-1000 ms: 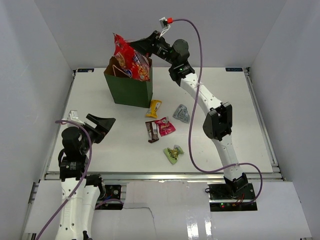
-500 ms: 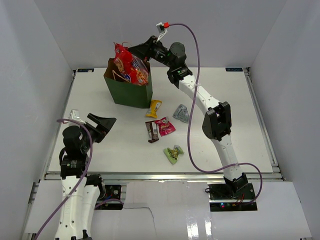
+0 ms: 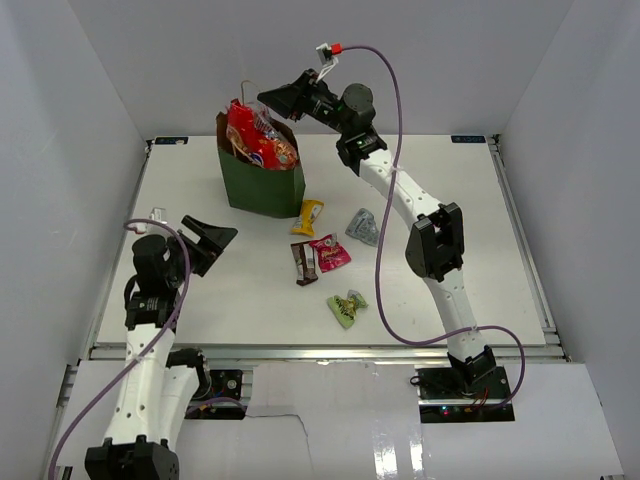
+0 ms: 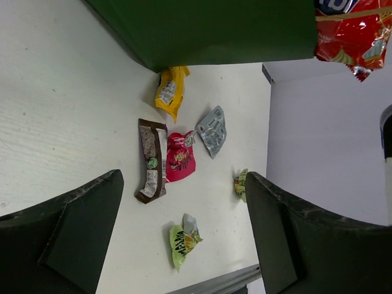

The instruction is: Place the snacks into the paper bag

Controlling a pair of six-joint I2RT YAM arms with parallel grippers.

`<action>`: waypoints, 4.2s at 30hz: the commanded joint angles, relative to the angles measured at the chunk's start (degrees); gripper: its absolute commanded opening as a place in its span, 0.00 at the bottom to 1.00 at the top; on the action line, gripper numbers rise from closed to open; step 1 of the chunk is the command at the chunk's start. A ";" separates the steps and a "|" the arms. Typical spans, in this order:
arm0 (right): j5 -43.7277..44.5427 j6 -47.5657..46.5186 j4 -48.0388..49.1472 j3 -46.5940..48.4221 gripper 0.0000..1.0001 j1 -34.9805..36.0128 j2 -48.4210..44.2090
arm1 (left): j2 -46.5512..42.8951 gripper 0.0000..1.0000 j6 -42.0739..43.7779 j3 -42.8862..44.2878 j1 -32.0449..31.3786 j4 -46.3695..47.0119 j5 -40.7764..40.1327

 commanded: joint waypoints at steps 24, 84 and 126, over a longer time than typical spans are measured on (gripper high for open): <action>-28.24 -21.89 -12.30 -16.68 0.90 -10.95 -14.62 | 23.38 0.91 5.78 6.56 -14.12 12.86 1.00; -12.01 -80.03 -63.55 -63.98 0.90 -29.52 -49.87 | 63.28 0.29 21.25 82.92 -31.46 -12.98 -47.62; 24.82 -63.86 -66.90 -73.13 0.79 -28.38 -42.15 | 12.15 0.92 17.93 27.40 -27.94 3.55 -16.51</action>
